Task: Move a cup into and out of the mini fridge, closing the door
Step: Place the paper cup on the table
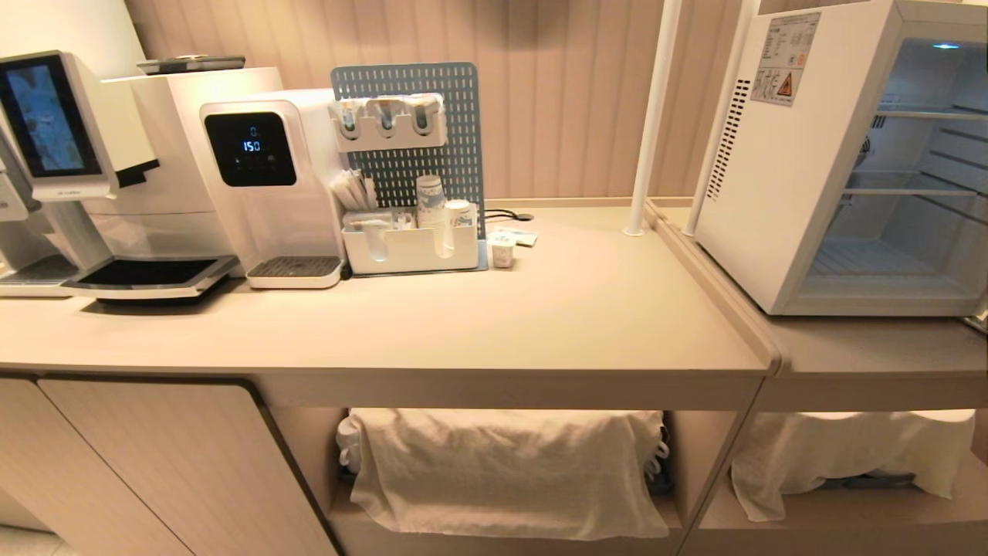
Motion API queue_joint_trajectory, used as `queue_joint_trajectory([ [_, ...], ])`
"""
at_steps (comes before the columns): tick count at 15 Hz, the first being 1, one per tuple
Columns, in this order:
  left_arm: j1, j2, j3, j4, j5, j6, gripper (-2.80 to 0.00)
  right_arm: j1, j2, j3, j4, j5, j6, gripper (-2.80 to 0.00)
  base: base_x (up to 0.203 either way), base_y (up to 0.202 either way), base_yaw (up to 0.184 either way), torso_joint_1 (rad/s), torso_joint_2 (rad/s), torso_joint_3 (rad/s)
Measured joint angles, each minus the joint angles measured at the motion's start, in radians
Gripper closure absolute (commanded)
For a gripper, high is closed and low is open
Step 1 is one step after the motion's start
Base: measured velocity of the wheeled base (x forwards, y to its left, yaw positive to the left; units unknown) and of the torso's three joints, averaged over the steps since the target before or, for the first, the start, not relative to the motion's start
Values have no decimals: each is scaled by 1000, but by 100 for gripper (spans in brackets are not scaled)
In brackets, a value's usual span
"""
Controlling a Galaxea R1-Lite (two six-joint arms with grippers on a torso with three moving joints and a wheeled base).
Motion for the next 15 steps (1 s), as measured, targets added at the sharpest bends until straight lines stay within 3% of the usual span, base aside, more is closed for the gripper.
queue_joint_trajectory([
  [10, 0, 0, 0, 0, 0, 1, 0, 0, 0, 0, 0, -2, 3, 0, 0, 188, 1, 4, 2, 3],
  [15, 0, 0, 0, 0, -1, 4, 0, 0, 0, 0, 2, -3, 4, 0, 0, 23, 0, 0, 1, 0],
])
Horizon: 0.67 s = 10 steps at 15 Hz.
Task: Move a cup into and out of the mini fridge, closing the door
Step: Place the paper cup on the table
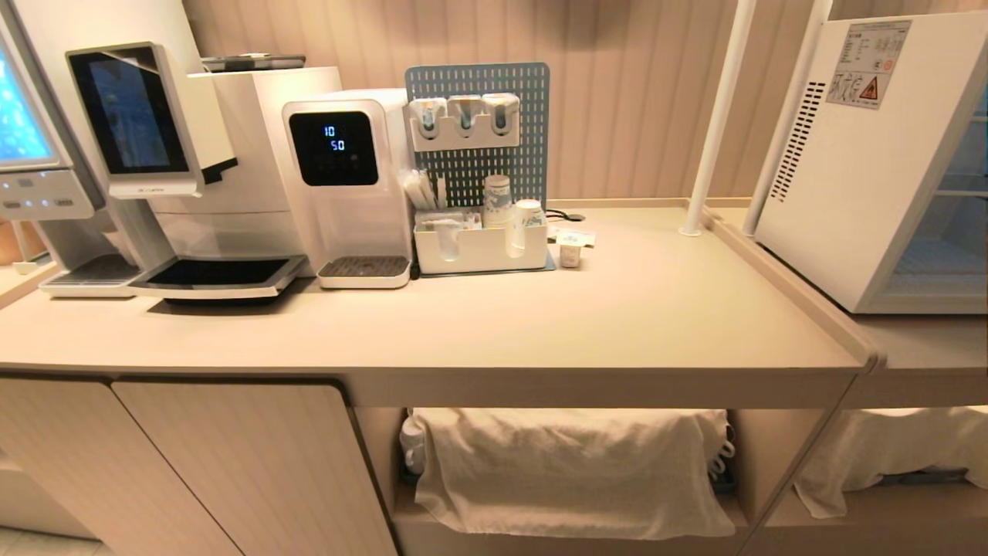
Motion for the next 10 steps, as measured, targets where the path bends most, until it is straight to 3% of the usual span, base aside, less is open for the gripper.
queue_joint_trajectory([
  [10, 0, 0, 0, 0, 0, 6, 0, 0, 0, 0, 0, 0, 9, 0, 0, 0, 0, 0, 0, 0],
])
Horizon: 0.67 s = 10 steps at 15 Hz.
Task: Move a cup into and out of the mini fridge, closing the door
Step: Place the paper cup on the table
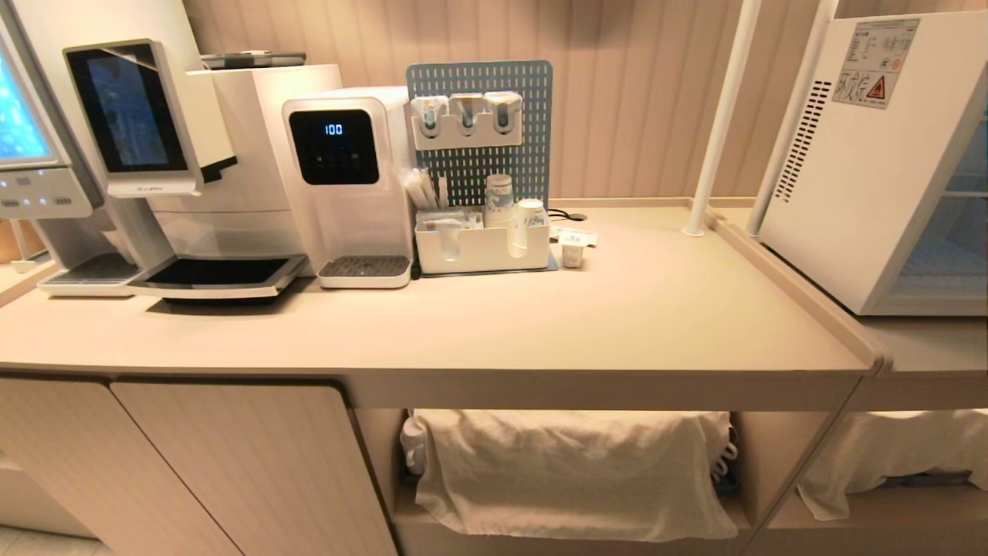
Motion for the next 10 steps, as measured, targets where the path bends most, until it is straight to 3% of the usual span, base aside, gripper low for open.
queue_joint_trajectory([
  [6, 0, 0, 0, 1, 0, 0, 0, 0, 0, 0, 1, -4, 1, 0, 173, 0, 0, 3, 5, 3],
  [10, 1, 0, 0, 1, 1, 0, 0, 0, 0, 0, 0, -3, 12, 0, 18, 0, -1, 2, 5, 1],
])
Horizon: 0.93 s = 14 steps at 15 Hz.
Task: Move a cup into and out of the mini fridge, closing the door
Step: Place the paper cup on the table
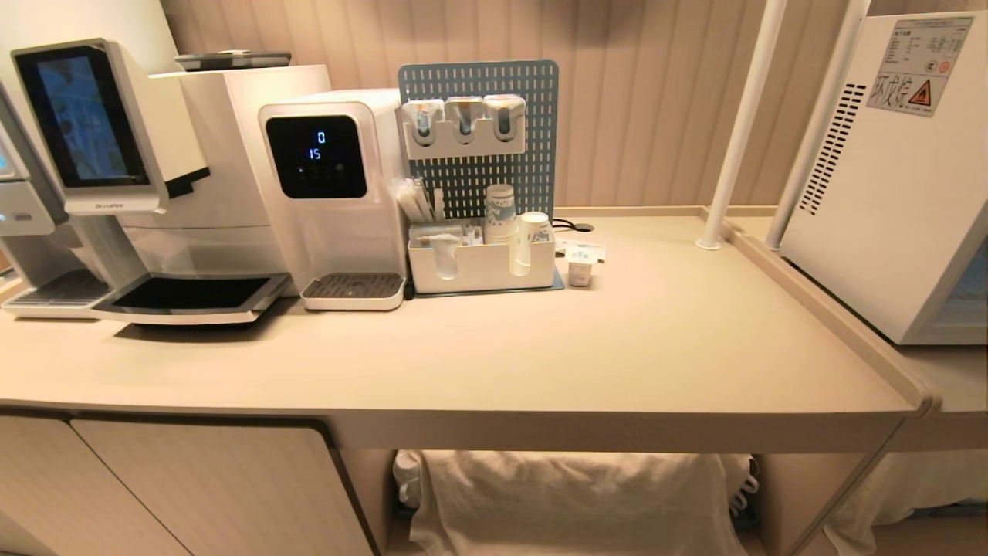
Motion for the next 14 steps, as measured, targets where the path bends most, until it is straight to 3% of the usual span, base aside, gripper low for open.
queue_joint_trajectory([
  [5, 0, 0, 0, 0, 0, 0, 0, 0, 0, -16, 33, 0, 34, 0, 0, 0, 0, 0, 0, 0],
  [7, 0, 0, 0, 0, 0, -1, 0, 0, 17, -85, 112, 20, 54, 0, 0, 0, 0, 0, 0, 0],
  [10, -1, 0, 0, 0, 0, 0, 0, 3, 155, -381, 312, 46, 82, 0, 0, 0, 0, 0, 0, 0],
  [14, -1, 0, 0, 0, 0, 0, 0, 28, 559, -780, 577, 104, 122, 0, 0, 0, 0, 0, 0, 0],
])
